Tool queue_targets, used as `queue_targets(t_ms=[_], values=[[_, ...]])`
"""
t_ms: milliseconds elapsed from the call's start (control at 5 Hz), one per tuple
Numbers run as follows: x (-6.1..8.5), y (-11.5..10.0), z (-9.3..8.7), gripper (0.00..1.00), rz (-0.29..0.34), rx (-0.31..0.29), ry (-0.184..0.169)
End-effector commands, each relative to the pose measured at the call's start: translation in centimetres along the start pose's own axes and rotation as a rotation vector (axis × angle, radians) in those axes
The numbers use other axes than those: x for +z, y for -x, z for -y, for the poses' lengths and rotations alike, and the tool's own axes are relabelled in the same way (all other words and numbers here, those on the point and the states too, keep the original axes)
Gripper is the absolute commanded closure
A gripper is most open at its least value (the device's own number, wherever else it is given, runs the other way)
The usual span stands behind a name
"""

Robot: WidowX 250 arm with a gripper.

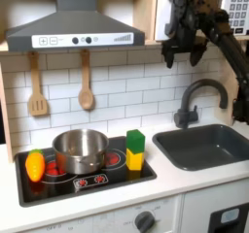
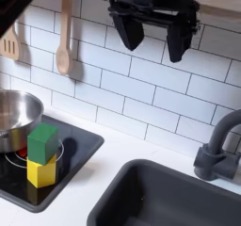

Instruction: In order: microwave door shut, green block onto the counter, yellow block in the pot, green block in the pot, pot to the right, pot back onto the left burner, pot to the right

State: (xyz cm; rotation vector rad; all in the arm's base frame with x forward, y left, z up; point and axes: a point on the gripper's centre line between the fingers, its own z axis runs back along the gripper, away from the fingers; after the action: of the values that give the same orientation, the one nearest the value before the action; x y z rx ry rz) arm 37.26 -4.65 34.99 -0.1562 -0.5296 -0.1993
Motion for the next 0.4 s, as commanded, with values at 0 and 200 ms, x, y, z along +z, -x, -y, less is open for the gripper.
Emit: queue_targets(t_ms=[0,200], values=[[-0.30,-0.81,-0.15,0.00,-0.003,-0.002,0.006],[0.06,-1.12,0.49,0.00,0.005,0.003,0.018]])
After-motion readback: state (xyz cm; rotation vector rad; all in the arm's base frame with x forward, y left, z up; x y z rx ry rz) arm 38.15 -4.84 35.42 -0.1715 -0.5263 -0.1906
